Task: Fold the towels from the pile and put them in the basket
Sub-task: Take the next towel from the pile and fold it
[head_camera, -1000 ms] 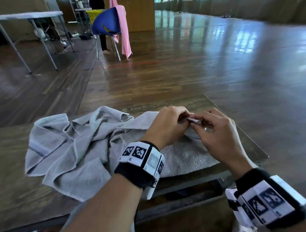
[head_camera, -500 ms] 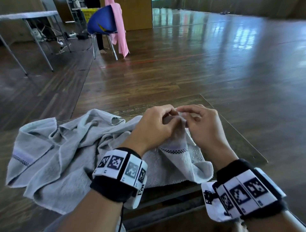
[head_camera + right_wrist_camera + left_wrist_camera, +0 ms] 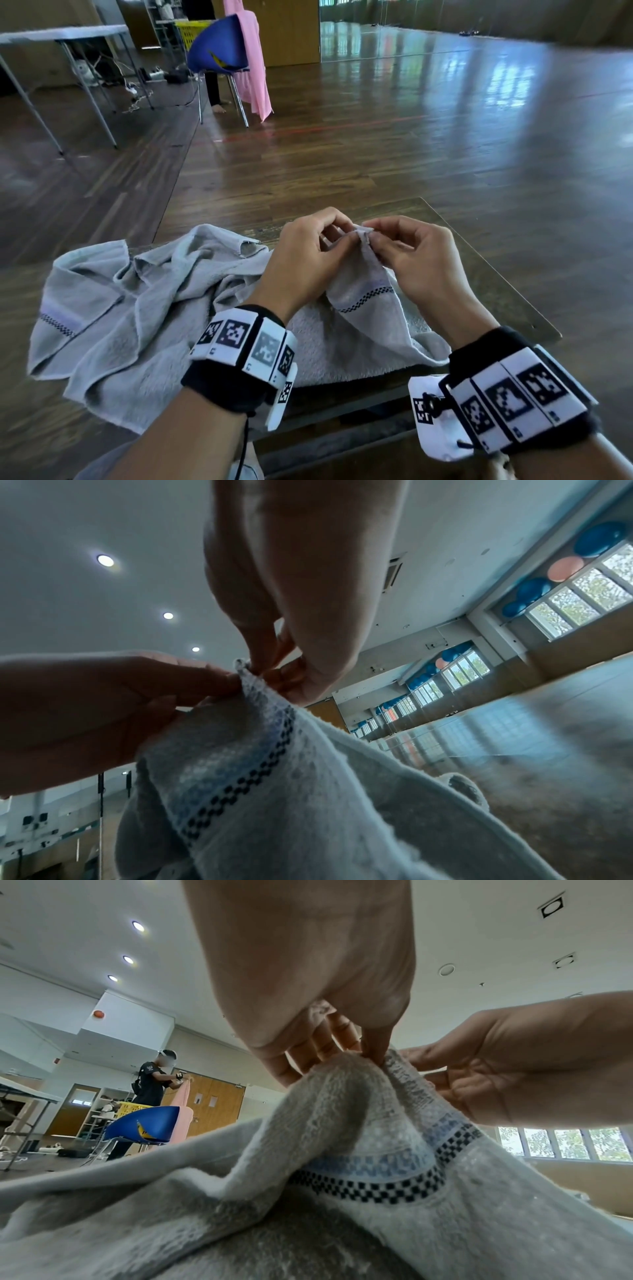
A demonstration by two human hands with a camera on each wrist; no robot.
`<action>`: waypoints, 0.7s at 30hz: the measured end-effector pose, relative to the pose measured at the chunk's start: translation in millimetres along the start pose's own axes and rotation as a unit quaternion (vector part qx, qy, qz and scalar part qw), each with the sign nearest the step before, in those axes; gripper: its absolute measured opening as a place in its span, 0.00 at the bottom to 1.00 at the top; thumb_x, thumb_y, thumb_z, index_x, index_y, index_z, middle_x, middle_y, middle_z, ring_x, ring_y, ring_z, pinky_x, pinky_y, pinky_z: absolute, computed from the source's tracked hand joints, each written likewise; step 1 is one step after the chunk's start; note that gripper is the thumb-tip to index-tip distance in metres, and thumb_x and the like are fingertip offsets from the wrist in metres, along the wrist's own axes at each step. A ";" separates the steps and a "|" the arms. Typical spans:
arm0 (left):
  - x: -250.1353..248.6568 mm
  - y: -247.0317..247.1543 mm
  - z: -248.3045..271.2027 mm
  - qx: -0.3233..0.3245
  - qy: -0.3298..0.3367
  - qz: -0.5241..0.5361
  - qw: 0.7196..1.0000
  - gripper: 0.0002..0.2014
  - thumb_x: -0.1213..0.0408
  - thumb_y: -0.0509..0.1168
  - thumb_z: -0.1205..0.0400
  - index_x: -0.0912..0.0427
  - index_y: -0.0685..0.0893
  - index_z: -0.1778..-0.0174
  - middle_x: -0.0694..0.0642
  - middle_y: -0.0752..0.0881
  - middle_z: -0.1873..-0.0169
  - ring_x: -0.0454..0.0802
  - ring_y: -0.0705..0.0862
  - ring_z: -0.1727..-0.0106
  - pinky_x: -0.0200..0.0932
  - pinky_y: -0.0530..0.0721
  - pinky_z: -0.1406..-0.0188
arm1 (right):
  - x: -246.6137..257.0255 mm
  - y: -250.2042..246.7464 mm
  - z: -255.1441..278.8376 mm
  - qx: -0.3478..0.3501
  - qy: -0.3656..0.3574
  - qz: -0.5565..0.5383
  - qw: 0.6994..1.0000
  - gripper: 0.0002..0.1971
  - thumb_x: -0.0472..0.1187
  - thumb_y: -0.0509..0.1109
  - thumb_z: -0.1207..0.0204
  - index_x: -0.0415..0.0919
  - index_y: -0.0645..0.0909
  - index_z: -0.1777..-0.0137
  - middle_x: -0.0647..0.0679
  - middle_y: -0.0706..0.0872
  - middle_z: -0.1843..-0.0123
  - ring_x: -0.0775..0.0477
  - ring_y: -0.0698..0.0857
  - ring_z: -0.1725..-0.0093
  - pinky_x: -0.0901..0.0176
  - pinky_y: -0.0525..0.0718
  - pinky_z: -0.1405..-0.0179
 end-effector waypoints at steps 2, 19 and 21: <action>0.1 0.4 0.0 -0.005 0.001 0.007 1.000 0.04 0.56 0.72 0.19 0.49 0.87 0.57 0.49 0.86 0.70 0.37 0.79 0.73 0.29 0.76 0.73 | 0.3 -0.3 -0.8 0.004 0.001 0.006 1.000 0.09 0.33 0.74 0.19 0.46 0.93 0.51 0.50 0.95 0.53 0.49 0.93 0.48 0.43 0.90 0.40; 5.4 5.5 -7.1 -0.036 0.041 -0.005 0.998 0.04 0.49 0.76 0.24 0.43 0.91 0.58 0.50 0.84 0.76 0.46 0.80 0.74 0.33 0.76 0.75 | 1.5 -10.6 -1.2 -0.037 -0.043 0.050 0.997 0.12 0.31 0.79 0.25 0.52 0.90 0.62 0.53 0.94 0.62 0.50 0.93 0.59 0.50 0.93 0.52; 7.1 5.6 -7.7 -0.043 0.043 -0.008 0.998 0.04 0.50 0.77 0.26 0.43 0.91 0.59 0.47 0.84 0.76 0.44 0.79 0.76 0.31 0.75 0.75 | 1.4 -11.6 -1.4 -0.037 -0.037 0.045 0.998 0.13 0.31 0.79 0.25 0.52 0.90 0.63 0.54 0.94 0.62 0.53 0.93 0.61 0.54 0.93 0.54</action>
Point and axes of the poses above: each hand's wrist, its own z-axis away from the middle knuckle, its own y-axis out of the palm, x = y × z, the point moved 2 cm from there along -z, towards the middle knuckle
